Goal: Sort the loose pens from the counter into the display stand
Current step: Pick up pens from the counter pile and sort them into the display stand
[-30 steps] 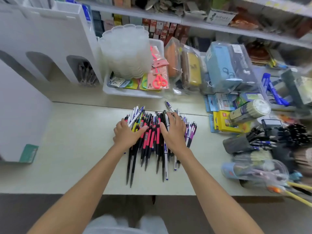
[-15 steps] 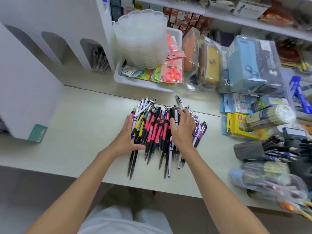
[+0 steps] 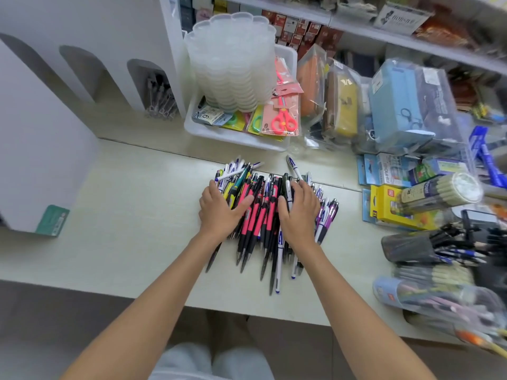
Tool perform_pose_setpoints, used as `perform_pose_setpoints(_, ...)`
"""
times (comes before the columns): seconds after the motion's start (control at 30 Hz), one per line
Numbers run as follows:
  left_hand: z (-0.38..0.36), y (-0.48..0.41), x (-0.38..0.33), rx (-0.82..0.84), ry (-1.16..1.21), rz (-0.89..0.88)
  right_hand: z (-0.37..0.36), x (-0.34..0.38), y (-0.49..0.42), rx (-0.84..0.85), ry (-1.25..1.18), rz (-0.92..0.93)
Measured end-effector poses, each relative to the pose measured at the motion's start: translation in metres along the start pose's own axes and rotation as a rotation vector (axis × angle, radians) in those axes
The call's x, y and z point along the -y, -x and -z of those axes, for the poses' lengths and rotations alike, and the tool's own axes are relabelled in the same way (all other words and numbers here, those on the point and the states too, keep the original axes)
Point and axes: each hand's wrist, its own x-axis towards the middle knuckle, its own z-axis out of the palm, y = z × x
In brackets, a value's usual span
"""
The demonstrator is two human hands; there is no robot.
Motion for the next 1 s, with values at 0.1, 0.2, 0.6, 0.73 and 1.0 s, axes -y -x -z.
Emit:
perform_pose_setpoints(0.1, -0.012, 0.000, -0.007, -0.100, -0.128, 0.036, -0.006, 0.000, 0.001, -0.054, 0.026, 0.012)
perform_pose_setpoints(0.2, -0.021, 0.000, -0.008, -0.080, -0.115, -0.027, -0.009, 0.001, 0.001, -0.081, 0.026, 0.009)
perform_pose_setpoints(0.6, 0.019, -0.020, 0.016, 0.136, 0.331, 0.036, -0.006, 0.000, 0.002, -0.042, 0.034, 0.010)
perform_pose_setpoints(0.73, 0.039, -0.019, 0.018, 0.153, 0.413, 0.005, -0.005, -0.001, 0.000, -0.018, 0.053, 0.023)
perform_pose_setpoints(1.0, 0.093, -0.008, 0.002, 0.244, 0.670, -0.025, 0.020, 0.053, -0.006, -0.131, -0.163, 0.072)
